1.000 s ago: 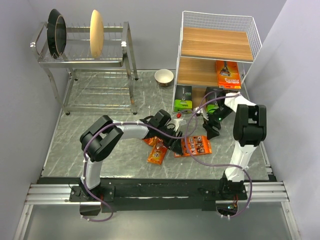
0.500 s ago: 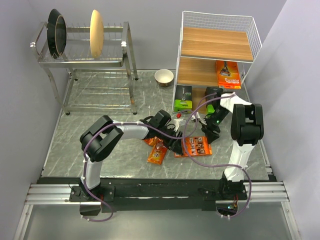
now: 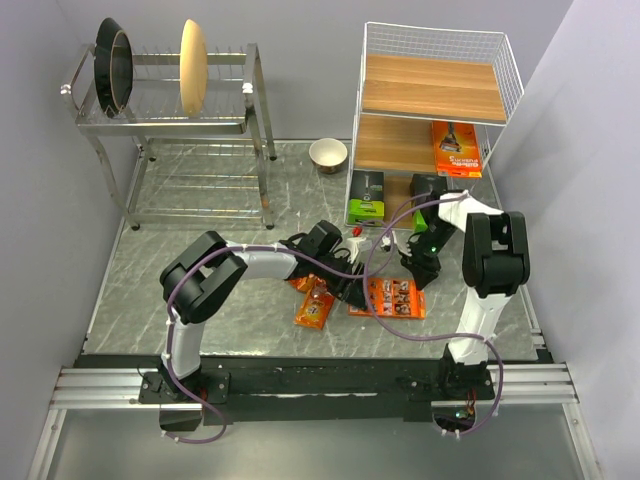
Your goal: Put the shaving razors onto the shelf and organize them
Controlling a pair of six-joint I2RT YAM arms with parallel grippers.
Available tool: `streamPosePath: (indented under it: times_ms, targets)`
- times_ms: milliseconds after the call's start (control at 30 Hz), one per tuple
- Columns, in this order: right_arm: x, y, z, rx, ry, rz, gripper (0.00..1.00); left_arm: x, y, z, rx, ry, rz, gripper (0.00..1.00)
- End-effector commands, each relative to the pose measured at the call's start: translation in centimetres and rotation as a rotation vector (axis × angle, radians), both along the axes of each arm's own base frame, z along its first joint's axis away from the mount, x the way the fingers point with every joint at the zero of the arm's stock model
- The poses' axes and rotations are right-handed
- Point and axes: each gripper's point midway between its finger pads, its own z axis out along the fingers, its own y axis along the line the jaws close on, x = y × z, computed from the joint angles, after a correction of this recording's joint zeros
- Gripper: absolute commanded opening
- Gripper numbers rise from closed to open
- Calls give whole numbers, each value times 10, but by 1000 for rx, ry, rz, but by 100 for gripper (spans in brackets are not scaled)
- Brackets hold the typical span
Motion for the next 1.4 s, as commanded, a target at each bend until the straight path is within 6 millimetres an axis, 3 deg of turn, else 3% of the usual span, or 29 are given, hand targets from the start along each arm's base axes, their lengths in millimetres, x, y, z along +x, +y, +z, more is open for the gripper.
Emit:
streamPosePath:
  times_ms: [0,33,100,200,333,400,433,467,533,633,667,700,733,767,833,933,967,1067,1167,1267,1367]
  targets:
    - [-14,5,-12,-11,32,-13,18,15,31,-68,234,-60,109,56]
    - [-15,5,-12,-12,30,-29,9,17,31,-67,232,-65,112,56]
    - [-17,6,-11,-8,35,-46,2,18,31,-62,228,-81,113,56]
    - [-22,8,-5,20,45,-105,0,26,33,-49,211,-114,128,55]
    - [-7,11,28,61,-44,-186,0,59,41,-22,213,-179,203,56]
    - [6,10,51,85,-109,-222,0,76,42,7,178,-227,238,58]
    - [4,9,59,89,-105,-235,0,83,50,13,185,-227,258,59]
    - [6,9,66,95,-119,-245,0,87,51,32,158,-253,268,59]
    - [8,12,85,116,-151,-264,0,93,60,45,152,-257,297,61]
    - [6,17,99,139,-161,-299,0,91,70,67,128,-212,320,63]
    - [6,18,102,144,-162,-307,0,79,68,80,78,-163,296,63]
    - [2,20,103,144,-153,-324,0,73,67,86,49,-138,287,63]
    - [2,21,103,149,-159,-337,0,58,70,80,40,-96,267,62]
    - [0,22,103,149,-156,-348,0,52,66,92,-10,-96,268,61]
    - [-4,23,104,150,-166,-361,0,26,65,74,16,-74,234,61]
    - [-5,23,112,156,-214,-391,0,8,65,61,-2,5,230,61]
    - [-5,25,115,164,-230,-398,0,4,65,65,-16,40,245,63]
    - [-1,31,135,186,-324,-440,0,1,60,73,-98,93,259,71]
    - [-4,58,156,231,-419,-420,0,16,64,72,-114,156,369,97]
    - [-17,87,171,278,-482,-391,0,28,66,81,-164,215,404,99]
    - [-14,99,171,302,-487,-469,0,26,59,92,-223,241,343,99]
